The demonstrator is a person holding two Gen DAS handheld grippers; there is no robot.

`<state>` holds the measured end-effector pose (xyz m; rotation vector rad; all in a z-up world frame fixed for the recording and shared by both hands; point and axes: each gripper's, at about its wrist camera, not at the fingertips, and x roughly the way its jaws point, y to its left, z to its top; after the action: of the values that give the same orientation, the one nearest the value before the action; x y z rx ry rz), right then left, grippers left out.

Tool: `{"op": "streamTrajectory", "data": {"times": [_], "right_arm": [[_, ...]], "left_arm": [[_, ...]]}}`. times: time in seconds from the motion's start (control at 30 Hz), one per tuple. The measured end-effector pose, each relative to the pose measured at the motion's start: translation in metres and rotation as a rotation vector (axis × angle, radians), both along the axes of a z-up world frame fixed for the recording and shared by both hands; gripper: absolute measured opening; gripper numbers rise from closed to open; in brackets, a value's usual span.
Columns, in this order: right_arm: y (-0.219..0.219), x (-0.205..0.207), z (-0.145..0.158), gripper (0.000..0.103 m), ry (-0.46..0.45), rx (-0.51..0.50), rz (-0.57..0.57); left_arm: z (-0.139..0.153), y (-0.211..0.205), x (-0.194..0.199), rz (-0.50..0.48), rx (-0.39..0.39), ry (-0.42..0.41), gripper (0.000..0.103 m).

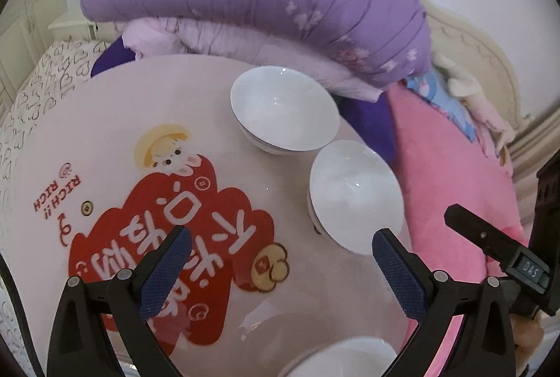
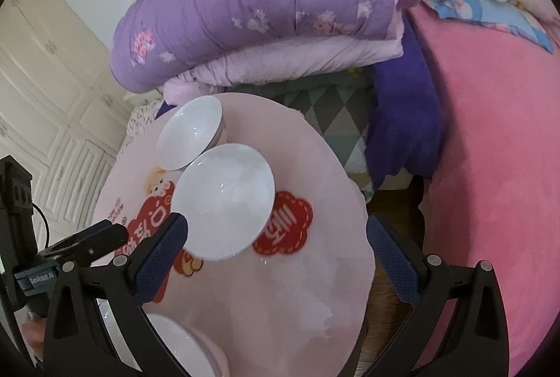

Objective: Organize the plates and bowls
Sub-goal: 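Move both tools to the remaining white bowls, then close the left tool on a bowl rim while the right tool grips another bowl rim, then carry the held bowls and lower them onto the bowl beside the plate stack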

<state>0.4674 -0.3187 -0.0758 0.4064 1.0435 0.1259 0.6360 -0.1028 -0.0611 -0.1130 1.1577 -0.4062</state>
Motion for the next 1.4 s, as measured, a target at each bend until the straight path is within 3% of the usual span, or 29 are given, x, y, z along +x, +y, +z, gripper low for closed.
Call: {"op": "streamTrajectory", "data": {"times": [0.3,0.5,0.6,0.67,0.77,0.83,0.93,1.17,1.4], "right_arm": [[0.001,0.039,-0.027,0.101,0.068,-0.013,0.029],[0.001,0.053,-0.048,0.080,0.138,-0.011,0.041],[0.002,0.054,-0.055,0.066,0.158,0.014,0.044],[0.003,0.054,-0.058,0.054,0.168,0.024,0.043],[0.006,0.054,-0.060,0.036,0.177,0.048,0.049],[0.010,0.053,-0.060,0.021,0.180,0.060,0.056],[0.016,0.052,-0.058,0.010,0.180,0.072,0.063],[0.024,0.046,-0.052,0.008,0.179,0.074,0.049],[0.031,0.035,-0.037,0.008,0.161,0.070,0.057]], "left_arm": [[-0.053,-0.031,0.052,0.034,0.027,0.152,0.101],[-0.073,-0.042,0.073,0.044,0.026,0.182,0.095],[-0.079,-0.051,0.080,0.035,0.031,0.181,0.081],[-0.084,-0.056,0.080,0.020,0.024,0.190,0.058],[-0.094,-0.060,0.085,-0.001,-0.020,0.228,0.033],[-0.097,-0.061,0.088,-0.011,-0.047,0.236,0.025],[-0.097,-0.067,0.091,-0.038,-0.059,0.234,0.007],[-0.095,-0.069,0.087,-0.032,-0.054,0.222,0.007],[-0.076,-0.060,0.072,-0.035,-0.055,0.194,0.007]]}}
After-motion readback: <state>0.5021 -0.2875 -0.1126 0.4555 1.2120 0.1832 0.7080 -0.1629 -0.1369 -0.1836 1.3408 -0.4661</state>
